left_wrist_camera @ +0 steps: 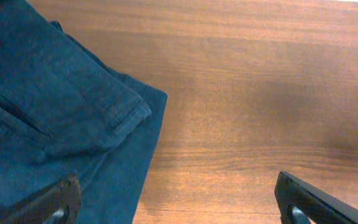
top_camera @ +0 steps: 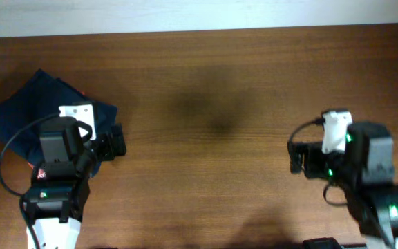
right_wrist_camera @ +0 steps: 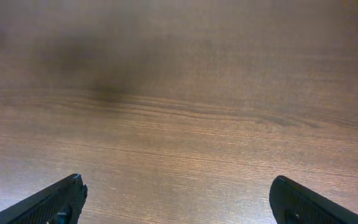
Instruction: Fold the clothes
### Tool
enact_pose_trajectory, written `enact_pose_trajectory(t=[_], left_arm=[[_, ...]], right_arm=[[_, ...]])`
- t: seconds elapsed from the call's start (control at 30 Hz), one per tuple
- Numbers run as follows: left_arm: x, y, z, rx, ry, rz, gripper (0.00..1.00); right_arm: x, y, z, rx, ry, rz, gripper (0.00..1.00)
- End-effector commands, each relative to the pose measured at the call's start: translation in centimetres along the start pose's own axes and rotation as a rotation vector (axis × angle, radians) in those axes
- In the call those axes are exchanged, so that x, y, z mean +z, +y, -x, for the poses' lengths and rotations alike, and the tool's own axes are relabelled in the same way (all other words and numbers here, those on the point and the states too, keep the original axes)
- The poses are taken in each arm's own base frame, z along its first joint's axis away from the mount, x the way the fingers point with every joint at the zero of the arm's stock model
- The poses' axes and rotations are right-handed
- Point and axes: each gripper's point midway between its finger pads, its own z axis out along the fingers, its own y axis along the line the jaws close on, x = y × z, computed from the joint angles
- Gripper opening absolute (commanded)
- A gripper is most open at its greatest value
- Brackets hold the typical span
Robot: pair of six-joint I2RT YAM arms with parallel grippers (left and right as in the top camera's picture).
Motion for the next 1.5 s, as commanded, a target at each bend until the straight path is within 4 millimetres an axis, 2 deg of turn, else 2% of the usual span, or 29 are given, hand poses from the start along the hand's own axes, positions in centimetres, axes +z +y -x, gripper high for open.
enact_pose_trajectory(t=[0.0, 0.13, 0.5, 0.63, 0.8, 0.93, 1.07, 1.23, 1.47], left_arm=[[0.4, 0.3, -0.8, -0.023, 0.022, 0.014, 0.99], [0.7, 0.4, -1.0, -0.023, 0.037, 0.015, 0.99], [0.8, 0.4, -1.1, -0.023, 0.040, 0.015, 0.99], [0.8, 0.4, -1.1, -0.024, 0.039, 0.015, 0.99], [0.8, 0.4, -1.1, -0.024, 0.039, 0.015, 0.99], [0.8, 0.4, -1.1, -0.023, 0.039, 0.015, 0.99], [0.8, 0.4, -1.1, -0.024, 0.039, 0.015, 0.99], [0.8, 0.4, -1.1, -0.024, 0.039, 0.015, 0.99], [0.8, 0.4, -1.1, -0.023, 0.039, 0.015, 0.99]], right_arm=[[-0.7, -0.2, -0.8, 0.010, -0.013, -0.014, 0.99], [-1.0, -0.1, -1.0, 0.009, -0.017, -0.014, 0.98], [0.3, -0.2, -1.3, 0.013, 0.039, -0.016, 0.99], [0.1, -0.3, -1.6, 0.003, 0.043, -0.017, 0.99], [-1.6, -0.1, -0.9, -0.007, -0.094, -0.013, 0.99], [-2.4, -0.1, -2.2, -0.018, -0.249, -0.007, 0.99], [-2.3, 0.0, -3.9, -0.031, -0.406, 0.003, 0.99], [-1.1, 0.1, -5.4, -0.045, -0.534, 0.023, 0.99], [2.0, 0.4, -4.3, -0.063, -0.656, 0.043, 0.99]])
